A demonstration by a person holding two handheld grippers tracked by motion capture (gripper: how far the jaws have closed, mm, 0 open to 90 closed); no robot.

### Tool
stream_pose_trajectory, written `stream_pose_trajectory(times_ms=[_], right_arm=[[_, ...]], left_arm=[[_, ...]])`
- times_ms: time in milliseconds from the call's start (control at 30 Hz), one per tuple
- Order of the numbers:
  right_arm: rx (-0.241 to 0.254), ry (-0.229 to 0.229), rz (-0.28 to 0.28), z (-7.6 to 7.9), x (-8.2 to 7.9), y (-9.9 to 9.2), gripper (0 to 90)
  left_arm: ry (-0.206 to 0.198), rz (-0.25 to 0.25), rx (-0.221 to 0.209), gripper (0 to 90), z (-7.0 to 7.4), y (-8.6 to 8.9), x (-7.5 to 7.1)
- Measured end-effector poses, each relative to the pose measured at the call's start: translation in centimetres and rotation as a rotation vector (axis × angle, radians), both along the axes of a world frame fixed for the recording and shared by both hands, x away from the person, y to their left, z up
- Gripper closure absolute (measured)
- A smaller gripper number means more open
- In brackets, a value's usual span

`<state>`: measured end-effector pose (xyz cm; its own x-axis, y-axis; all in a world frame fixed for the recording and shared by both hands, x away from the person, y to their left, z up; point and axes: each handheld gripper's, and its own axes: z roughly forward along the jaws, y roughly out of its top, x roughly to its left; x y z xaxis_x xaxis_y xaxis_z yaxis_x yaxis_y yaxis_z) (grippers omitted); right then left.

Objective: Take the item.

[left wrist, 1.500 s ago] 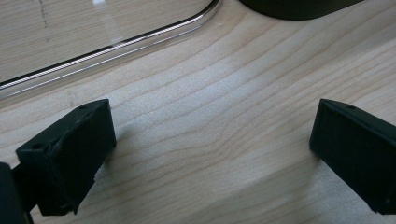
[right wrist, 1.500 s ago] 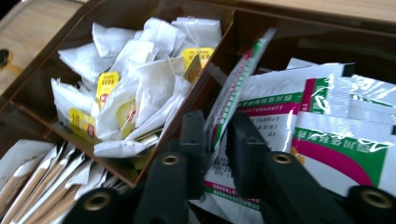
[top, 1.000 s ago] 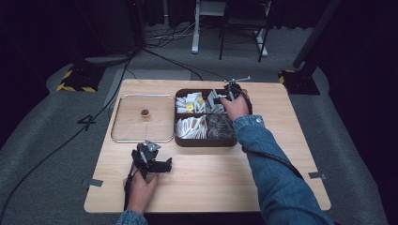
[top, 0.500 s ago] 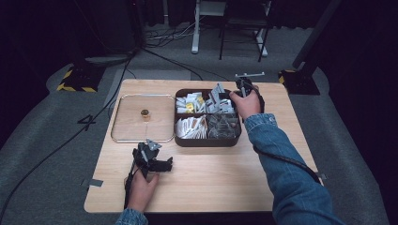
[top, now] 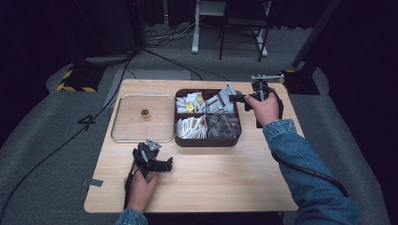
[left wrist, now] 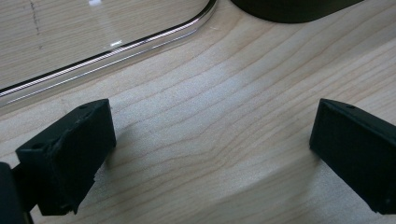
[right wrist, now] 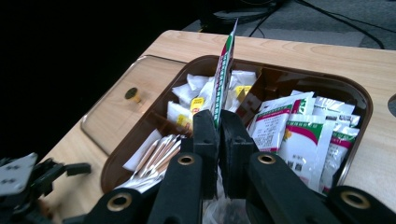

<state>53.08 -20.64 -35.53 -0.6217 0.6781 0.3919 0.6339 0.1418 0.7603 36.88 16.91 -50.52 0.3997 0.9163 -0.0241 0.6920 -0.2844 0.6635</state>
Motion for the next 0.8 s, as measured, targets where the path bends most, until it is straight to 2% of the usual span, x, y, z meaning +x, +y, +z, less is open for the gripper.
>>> stream_pose_trajectory(times_ms=[233, 333, 500, 667, 800], right_arm=[[0.022, 0.006, 0.041, 0.6, -2.1, -1.5, 87.1], [0.039, 0.009, 0.065, 0.9, -3.6, -2.5, 87.1], [0.026, 0.012, 0.083, 1.0, -5.0, -3.3, 87.1], [0.012, 0.035, 0.132, 0.7, -7.1, -4.0, 87.0], [0.002, 0.036, 0.153, 0.5, -8.4, -4.3, 87.1]], left_arm=[[-0.001, -0.002, 0.0, 0.6, 0.0, 0.0, 0.0], [0.0, -0.002, 0.0, 0.6, 0.0, 0.0, 0.0], [0.001, -0.001, 0.001, 0.6, 0.0, 0.0, 0.0], [0.0, 0.0, 0.0, 0.6, 0.0, 0.0, 0.0], [0.0, -0.001, 0.002, 0.6, 0.0, 0.0, 0.0]])
